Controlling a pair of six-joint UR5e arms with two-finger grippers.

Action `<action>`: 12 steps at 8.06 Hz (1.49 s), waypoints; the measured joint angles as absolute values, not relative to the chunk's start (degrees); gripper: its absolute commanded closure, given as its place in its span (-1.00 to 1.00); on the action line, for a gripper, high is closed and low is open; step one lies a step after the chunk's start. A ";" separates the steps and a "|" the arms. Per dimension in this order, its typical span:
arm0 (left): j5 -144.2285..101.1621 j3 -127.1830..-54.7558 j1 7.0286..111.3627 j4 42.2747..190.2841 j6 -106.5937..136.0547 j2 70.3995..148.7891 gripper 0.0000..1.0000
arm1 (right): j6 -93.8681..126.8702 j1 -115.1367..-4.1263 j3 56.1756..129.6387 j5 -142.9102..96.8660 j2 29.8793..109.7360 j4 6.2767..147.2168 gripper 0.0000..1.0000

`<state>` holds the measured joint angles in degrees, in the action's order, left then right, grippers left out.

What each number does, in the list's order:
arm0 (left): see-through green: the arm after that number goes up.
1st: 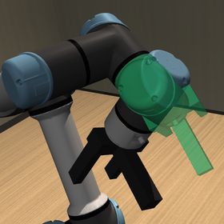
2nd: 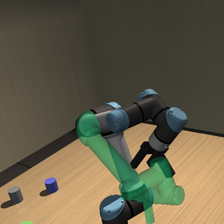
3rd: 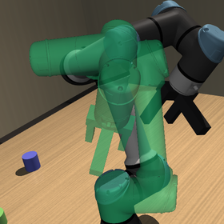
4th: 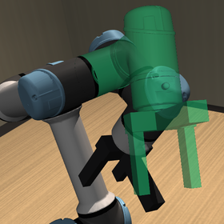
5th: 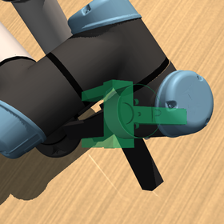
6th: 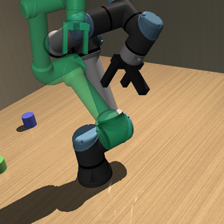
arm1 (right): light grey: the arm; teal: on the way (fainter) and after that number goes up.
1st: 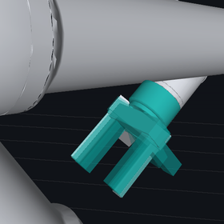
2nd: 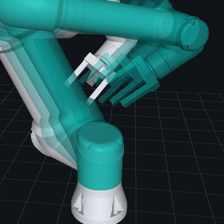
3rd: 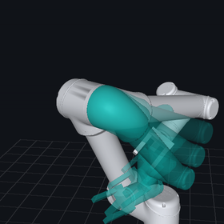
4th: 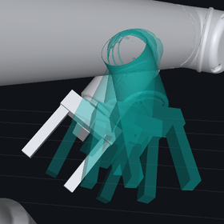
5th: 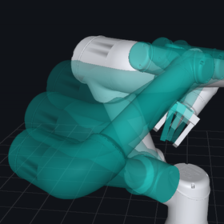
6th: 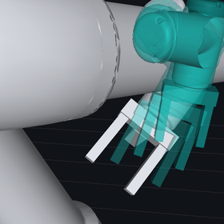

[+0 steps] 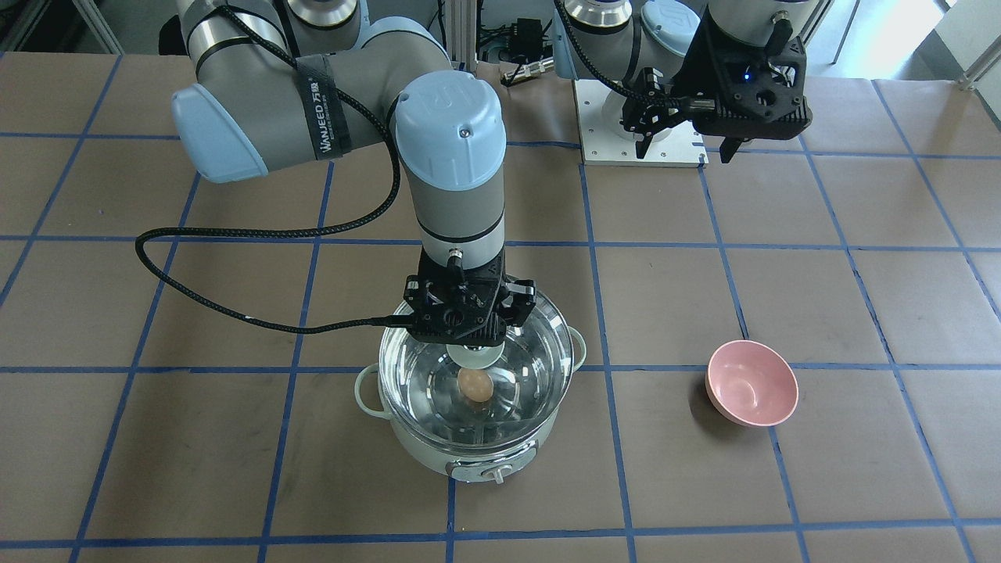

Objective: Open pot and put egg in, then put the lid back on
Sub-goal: 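Lower the glass lid onto the pot with the right gripper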

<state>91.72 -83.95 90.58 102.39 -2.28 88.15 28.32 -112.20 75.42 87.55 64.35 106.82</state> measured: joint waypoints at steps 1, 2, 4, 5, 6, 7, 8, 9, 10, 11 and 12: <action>91.78 -83.83 90.50 102.35 -2.28 88.15 -1.00 | 28.11 -112.22 75.56 87.63 63.96 106.96 0.98; 91.78 -83.50 90.36 102.32 -2.29 88.15 -1.00 | 27.93 -112.20 75.72 87.81 63.71 107.02 0.97; 91.59 -83.20 89.64 102.28 -2.32 88.15 -1.00 | 27.80 -112.16 75.89 88.02 63.27 107.14 0.97; 91.42 -83.18 89.43 102.29 -2.32 88.15 -1.00 | 27.82 -112.17 75.91 88.05 63.07 107.30 0.97; 91.31 -83.16 89.35 102.30 -2.30 88.15 -1.00 | 27.81 -112.17 75.93 88.10 62.76 107.66 0.98; 91.26 -83.15 89.33 102.30 -2.29 88.15 -1.00 | 27.82 -112.17 75.93 88.13 62.45 108.00 0.98; 91.24 -83.15 89.31 102.30 -2.29 88.15 -1.00 | 27.84 -112.17 75.93 88.15 62.31 108.28 0.98; 91.23 -83.14 89.30 102.30 -2.29 88.16 -1.00 | 27.82 -112.15 75.94 88.19 62.22 108.44 0.98; 91.09 -83.15 89.30 102.30 -2.29 88.19 -1.00 | 27.80 -112.15 75.94 88.23 62.19 108.49 0.98; 90.22 -83.17 89.26 102.30 -2.28 88.21 -1.00 | 27.86 -112.15 75.94 88.27 62.25 108.47 0.98; 89.11 -83.20 89.08 102.24 -2.28 88.23 -1.00 | 27.96 -112.15 75.99 88.30 62.43 108.19 0.98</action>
